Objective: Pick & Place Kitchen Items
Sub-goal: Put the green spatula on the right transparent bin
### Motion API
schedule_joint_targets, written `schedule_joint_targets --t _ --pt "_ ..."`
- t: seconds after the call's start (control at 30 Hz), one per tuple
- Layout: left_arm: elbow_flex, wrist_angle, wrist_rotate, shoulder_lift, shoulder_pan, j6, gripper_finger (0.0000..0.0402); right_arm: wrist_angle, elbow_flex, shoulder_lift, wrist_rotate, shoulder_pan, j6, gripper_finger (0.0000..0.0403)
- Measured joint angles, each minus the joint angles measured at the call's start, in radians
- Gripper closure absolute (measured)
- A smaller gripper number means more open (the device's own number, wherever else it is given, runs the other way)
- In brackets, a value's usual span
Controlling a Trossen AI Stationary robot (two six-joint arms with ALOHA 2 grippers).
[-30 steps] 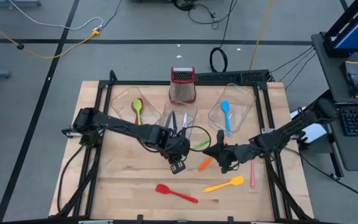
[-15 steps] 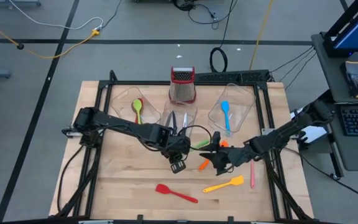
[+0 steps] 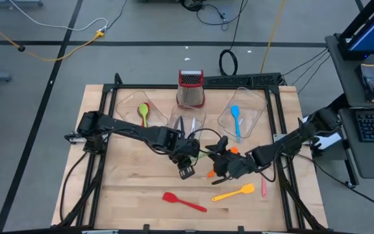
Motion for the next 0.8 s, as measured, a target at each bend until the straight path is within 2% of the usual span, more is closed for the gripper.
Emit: schedule_joint_targets --t 0.17,0.3,0.43,0.6,0.8 --pt "0.000 0.005 0.019 0.000 0.001 0.000 0.0348 0.006 0.000 0.010 0.038 -0.001 0.003 0.0242" --pt "0.001 0.007 0.019 0.000 0.002 0.001 0.0348 0.008 0.000 0.009 0.086 -0.001 0.004 0.0261" --pt "0.001 0.007 0.019 0.000 0.001 0.000 0.0348 0.003 0.000 0.008 0.078 -0.001 0.053 0.0303" --pt "0.002 0.002 0.023 -0.003 0.005 0.015 0.0348 -0.042 -0.004 0.012 0.049 0.000 0.098 0.0376" --pt "0.003 0.006 0.018 -0.003 0.014 0.057 0.0346 -0.081 -0.003 0.011 0.061 0.010 0.161 0.0377"
